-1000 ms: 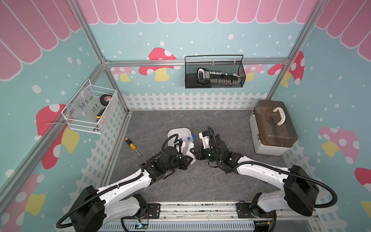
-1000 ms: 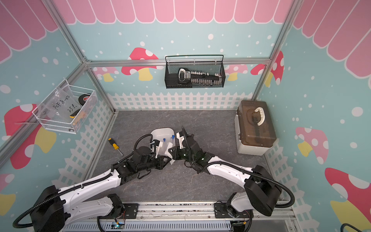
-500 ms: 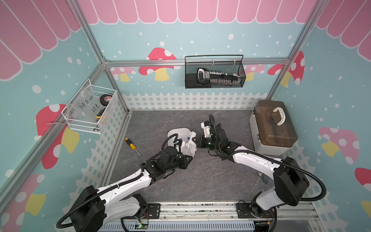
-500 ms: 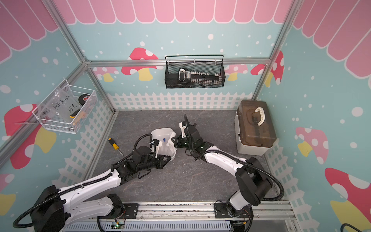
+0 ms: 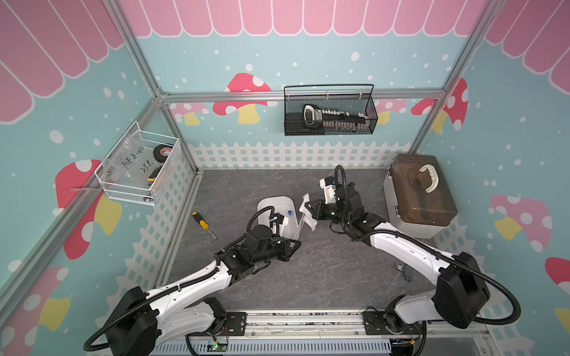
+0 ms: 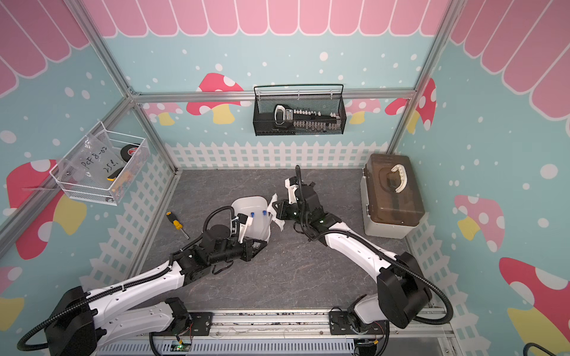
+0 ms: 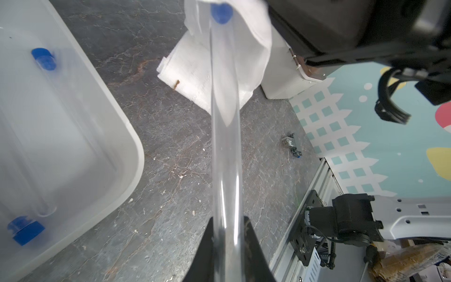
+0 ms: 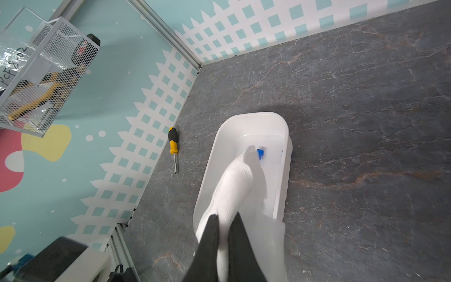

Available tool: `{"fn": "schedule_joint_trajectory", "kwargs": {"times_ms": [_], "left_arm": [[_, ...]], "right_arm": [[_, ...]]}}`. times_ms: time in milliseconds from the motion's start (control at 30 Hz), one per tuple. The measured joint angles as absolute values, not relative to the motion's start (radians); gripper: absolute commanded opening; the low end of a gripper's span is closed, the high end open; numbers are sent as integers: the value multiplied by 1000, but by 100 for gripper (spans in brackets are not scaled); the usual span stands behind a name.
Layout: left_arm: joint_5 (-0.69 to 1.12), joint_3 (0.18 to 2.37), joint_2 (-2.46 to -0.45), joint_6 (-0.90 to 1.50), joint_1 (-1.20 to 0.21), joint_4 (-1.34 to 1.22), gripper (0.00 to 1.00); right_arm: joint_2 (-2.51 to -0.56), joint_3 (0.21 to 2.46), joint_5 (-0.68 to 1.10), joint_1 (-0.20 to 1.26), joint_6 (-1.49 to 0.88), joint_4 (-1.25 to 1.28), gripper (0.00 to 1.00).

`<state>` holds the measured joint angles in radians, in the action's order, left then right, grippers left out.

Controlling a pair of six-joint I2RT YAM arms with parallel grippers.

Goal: Wipe the exteriors of test tubes
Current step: Wipe the dirt from the test tube, then place the test tube in the storage box.

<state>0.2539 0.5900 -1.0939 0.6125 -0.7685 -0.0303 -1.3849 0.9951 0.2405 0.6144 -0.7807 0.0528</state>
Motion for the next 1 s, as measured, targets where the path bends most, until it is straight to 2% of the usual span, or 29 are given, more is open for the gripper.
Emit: {"fn": "schedule_joint_trajectory", "kwargs": {"times_ms": [433, 733, 1000], "left_arm": [[258, 590, -1094, 609, -760, -49, 9], [249, 626, -1122, 601, -641, -25, 10], [207, 699, -1268, 602, -562, -9, 10]], "right_arm": [[-1095, 892, 155, 527, -759, -126, 7], [-1030, 690, 142, 518, -780, -188, 7], [-924, 584, 136, 518, -822, -212, 7]]}}
